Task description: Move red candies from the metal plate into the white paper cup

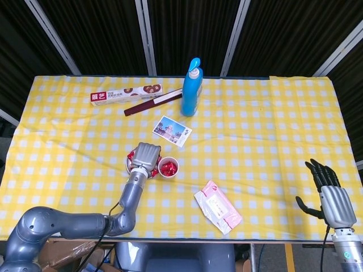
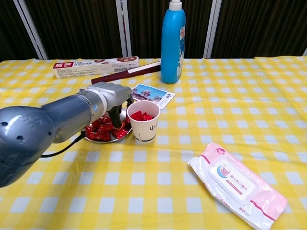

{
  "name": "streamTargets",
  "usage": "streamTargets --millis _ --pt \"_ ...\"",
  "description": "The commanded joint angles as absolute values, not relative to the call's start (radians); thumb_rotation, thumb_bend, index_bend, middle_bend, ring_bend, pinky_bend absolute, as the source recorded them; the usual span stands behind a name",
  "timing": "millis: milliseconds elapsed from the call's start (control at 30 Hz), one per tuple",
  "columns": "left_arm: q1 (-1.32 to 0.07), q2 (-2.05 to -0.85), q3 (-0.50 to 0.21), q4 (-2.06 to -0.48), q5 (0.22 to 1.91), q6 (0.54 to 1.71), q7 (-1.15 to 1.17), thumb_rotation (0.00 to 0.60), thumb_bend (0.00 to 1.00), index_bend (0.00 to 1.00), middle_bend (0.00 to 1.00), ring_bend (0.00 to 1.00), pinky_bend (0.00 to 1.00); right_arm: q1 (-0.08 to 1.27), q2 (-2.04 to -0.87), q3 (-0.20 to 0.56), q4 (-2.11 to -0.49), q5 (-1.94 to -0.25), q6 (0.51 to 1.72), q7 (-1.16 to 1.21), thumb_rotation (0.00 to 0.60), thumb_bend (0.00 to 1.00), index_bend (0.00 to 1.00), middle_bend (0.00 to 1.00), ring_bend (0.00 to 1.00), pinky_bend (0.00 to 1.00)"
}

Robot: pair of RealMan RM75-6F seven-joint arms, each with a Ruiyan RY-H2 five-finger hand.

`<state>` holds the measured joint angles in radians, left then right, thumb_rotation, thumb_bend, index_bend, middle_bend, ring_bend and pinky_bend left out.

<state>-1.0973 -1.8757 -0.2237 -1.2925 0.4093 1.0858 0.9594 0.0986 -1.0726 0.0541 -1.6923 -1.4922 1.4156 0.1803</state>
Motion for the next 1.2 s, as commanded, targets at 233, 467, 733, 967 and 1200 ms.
streamTargets --millis 233,467,733,967,1200 --pt "-1.07 -1.853 -0.217 -1.316 0.439 1.095 0.949 0.6 0.45 0.58 0.89 0.96 0.97 0.098 -1.074 0.054 -1.692 -1.493 1.417 0.177 0.6 0.39 0.0 0.0 0.0 0.0" --pt "-1.047 -1.81 -0.22 -1.37 0.465 1.111 0.939 0.6 0.45 0.59 0.89 0.96 0.97 0.097 -1.075 0.054 -1.692 -1.494 1.422 0.175 0.6 0.39 0.0 0.0 0.0 0.0" --pt "-1.021 -1.719 -0.238 -1.475 0.511 1.146 0.916 0.6 0.45 0.59 0.88 0.96 0.97 0.097 -1.077 0.055 -1.691 -1.494 1.422 0.171 0.6 0.39 0.0 0.0 0.0 0.0" --pt "-1.012 -1.621 -0.271 -1.616 0.577 1.171 0.884 0.6 0.45 0.59 0.88 0.96 0.97 0.099 -1.079 0.057 -1.691 -1.49 1.419 0.162 0.6 0.39 0.0 0.0 0.0 0.0" --pt "-1.035 -1.598 -0.277 -1.71 0.597 1.161 0.893 0.6 0.45 0.57 0.88 0.96 0.97 0.099 -1.081 0.058 -1.691 -1.485 1.418 0.157 0.6 0.39 0.0 0.0 0.0 0.0"
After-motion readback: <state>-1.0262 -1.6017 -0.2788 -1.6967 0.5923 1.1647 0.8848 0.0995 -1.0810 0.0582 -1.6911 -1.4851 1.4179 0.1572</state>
